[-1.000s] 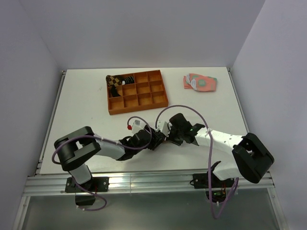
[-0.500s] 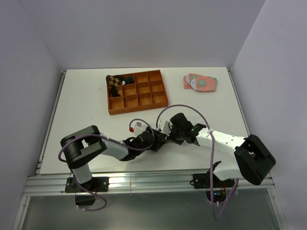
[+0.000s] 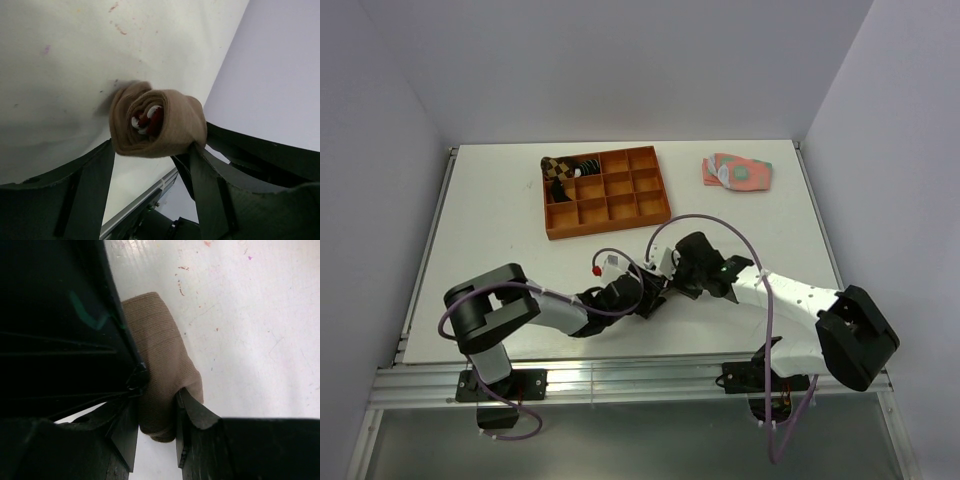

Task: Roll the socks
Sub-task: Pick up the sock at the center of the board.

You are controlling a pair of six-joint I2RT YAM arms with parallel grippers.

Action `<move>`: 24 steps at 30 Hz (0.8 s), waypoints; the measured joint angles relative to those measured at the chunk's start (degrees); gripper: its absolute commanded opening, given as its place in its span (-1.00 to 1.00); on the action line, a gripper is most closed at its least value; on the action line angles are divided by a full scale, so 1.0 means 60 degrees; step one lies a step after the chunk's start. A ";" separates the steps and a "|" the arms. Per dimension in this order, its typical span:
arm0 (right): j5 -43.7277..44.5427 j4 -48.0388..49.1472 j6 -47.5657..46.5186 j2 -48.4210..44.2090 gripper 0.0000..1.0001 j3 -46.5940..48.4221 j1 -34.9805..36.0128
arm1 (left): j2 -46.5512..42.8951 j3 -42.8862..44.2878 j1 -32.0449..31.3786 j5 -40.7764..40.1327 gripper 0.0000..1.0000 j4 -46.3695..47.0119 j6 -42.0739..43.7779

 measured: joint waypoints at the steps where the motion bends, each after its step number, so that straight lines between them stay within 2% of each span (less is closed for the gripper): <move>1: -0.0051 -0.0193 0.0000 -0.0051 -1.00 0.0098 -0.0004 | 0.0044 0.0029 0.0004 0.0004 0.30 0.0091 -0.0004; 9: -0.0153 -0.1381 -0.0015 -0.0175 -1.00 0.0601 -0.0142 | 0.0648 0.0193 0.0073 0.0259 0.18 0.1264 -0.0062; 24: -0.0466 -0.2302 -0.0321 -0.0641 -1.00 0.0637 -0.0186 | 0.0969 0.0270 0.0106 0.0940 0.16 0.1810 -0.0259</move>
